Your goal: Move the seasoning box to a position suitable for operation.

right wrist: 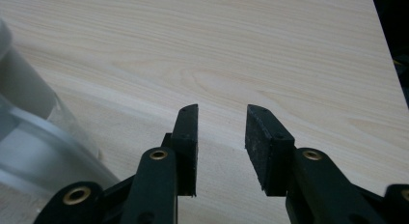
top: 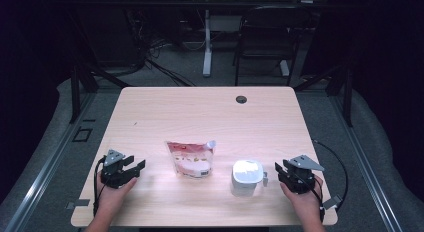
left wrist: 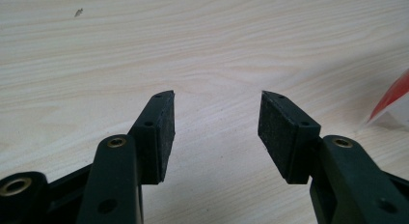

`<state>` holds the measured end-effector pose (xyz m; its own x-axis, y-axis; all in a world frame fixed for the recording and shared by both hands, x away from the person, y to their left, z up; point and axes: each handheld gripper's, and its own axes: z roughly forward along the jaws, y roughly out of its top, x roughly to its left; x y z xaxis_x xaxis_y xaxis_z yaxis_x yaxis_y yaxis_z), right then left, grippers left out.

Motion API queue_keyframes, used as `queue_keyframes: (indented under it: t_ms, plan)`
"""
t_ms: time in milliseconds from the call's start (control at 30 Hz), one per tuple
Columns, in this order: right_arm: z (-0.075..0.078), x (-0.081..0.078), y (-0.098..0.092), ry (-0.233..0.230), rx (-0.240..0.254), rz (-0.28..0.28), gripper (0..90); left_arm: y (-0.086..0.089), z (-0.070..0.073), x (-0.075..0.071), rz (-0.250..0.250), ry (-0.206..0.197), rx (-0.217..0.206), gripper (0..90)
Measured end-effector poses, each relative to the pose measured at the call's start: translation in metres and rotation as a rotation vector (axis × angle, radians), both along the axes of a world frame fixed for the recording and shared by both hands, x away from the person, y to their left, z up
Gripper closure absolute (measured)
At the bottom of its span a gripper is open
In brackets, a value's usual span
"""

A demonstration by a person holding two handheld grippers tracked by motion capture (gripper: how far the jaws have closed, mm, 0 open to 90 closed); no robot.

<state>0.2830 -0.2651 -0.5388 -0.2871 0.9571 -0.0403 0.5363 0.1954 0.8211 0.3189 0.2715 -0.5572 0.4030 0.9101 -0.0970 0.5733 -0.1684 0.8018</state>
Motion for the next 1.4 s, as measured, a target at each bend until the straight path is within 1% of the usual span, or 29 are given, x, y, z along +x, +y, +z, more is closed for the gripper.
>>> queue_keyframes:
  t_ms: [100,133,167,200,233,300,367,467,500,567,600,667,700,733,767,833,867,900,933,967,1000,1033,1133,1167,1200,1233,1300,1333,1400]
  plan:
    - [0.004,-0.004,0.0,-0.014,-0.003,0.001,67.1,-0.001,0.001,-0.001,0.0,-0.004,0.015,47.3]
    - [0.005,-0.006,0.0,-0.015,0.003,0.001,68.2,-0.001,0.001,-0.002,-0.002,-0.005,0.021,47.4]
    - [0.009,-0.01,0.002,-0.022,0.021,0.008,68.4,-0.001,0.0,-0.004,-0.005,-0.002,0.041,47.3]
    - [0.009,-0.01,0.002,-0.022,0.021,0.008,68.4,-0.001,0.0,-0.004,-0.005,-0.002,0.041,47.3]
    - [0.011,-0.013,0.004,-0.032,0.016,0.005,70.7,-0.001,0.0,-0.005,-0.006,0.001,0.045,47.3]
    - [0.014,-0.017,0.006,-0.026,0.024,0.02,72.3,-0.001,0.001,-0.006,-0.004,0.001,0.038,47.3]
    - [0.014,-0.019,0.007,-0.029,0.018,0.021,73.8,-0.001,0.002,-0.007,-0.002,-0.007,0.033,47.5]
    - [0.017,-0.022,0.01,-0.032,0.011,0.04,76.2,-0.001,0.003,-0.009,-0.011,-0.006,0.043,47.5]
    - [0.019,-0.024,0.011,-0.039,0.021,0.042,77.7,-0.001,0.003,-0.01,-0.014,-0.006,0.044,47.4]
    - [0.023,-0.026,0.012,-0.052,0.028,0.046,80.8,-0.001,0.004,-0.012,-0.026,-0.01,0.062,47.4]
    - [0.023,-0.026,0.012,-0.052,0.028,0.046,80.8,-0.001,0.004,-0.012,-0.026,-0.01,0.062,47.4]
    - [0.027,-0.027,0.012,-0.066,0.051,0.059,85.1,-0.002,0.005,-0.013,-0.019,-0.023,0.064,46.9]
    - [0.027,-0.027,0.012,-0.066,0.051,0.059,85.1,-0.002,0.005,-0.013,-0.019,-0.023,0.064,46.8]
    - [0.029,-0.027,0.012,-0.066,0.066,0.075,87.0,-0.002,0.006,-0.013,-0.018,-0.025,0.068,46.8]
    - [0.029,-0.027,0.012,-0.066,0.066,0.075,87.0,-0.002,0.006,-0.013,-0.018,-0.025,0.068,46.7]
    - [0.033,-0.029,0.014,-0.066,0.06,0.104,90.0,-0.005,0.006,-0.015,-0.015,-0.041,0.079,46.7]
    - [0.035,-0.029,0.014,-0.069,0.064,0.112,90.0,-0.005,0.006,-0.016,-0.015,-0.051,0.088,47.0]
    - [0.035,-0.029,0.014,-0.069,0.064,0.112,90.0,-0.005,0.006,-0.016,-0.015,-0.051,0.088,47.7]
    - [0.037,-0.029,0.015,-0.07,0.056,0.13,90.0,-0.007,0.007,-0.017,-0.015,-0.058,0.106,48.5]
    - [0.038,-0.028,0.016,-0.068,0.049,0.138,90.0,-0.007,0.007,-0.017,-0.013,-0.059,0.107,49.1]
    - [0.039,-0.027,0.016,-0.064,0.048,0.138,90.0,-0.007,0.007,-0.017,-0.013,-0.059,0.107,50.0]
    - [0.04,-0.026,0.016,-0.057,0.062,0.143,90.0,-0.008,0.005,-0.016,-0.016,-0.052,0.106,50.4]
    - [0.043,-0.026,0.017,-0.058,0.075,0.155,90.0,-0.007,0.004,-0.015,-0.027,-0.05,0.11,51.1]
    - [0.046,-0.027,0.019,-0.06,0.075,0.17,90.0,-0.007,0.004,-0.015,-0.033,-0.044,0.111,51.9]
    - [0.048,-0.027,0.021,-0.061,0.074,0.179,90.0,-0.007,0.003,-0.015,-0.042,-0.049,0.098,52.6]
    - [0.048,-0.027,0.021,-0.061,0.074,0.179,90.0,-0.007,0.003,-0.015,-0.042,-0.049,0.098,53.0]
    - [0.051,-0.027,0.028,-0.065,0.084,0.208,90.0,-0.006,0.002,-0.015,-0.046,-0.045,0.101,54.2]
    - [0.051,-0.027,0.028,-0.065,0.084,0.208,90.0,-0.006,0.002,-0.015,-0.045,-0.043,0.098,54.2]
    - [0.053,-0.028,0.036,-0.066,0.075,0.239,90.0,-0.005,0.003,-0.016,-0.046,-0.041,0.097,54.2]
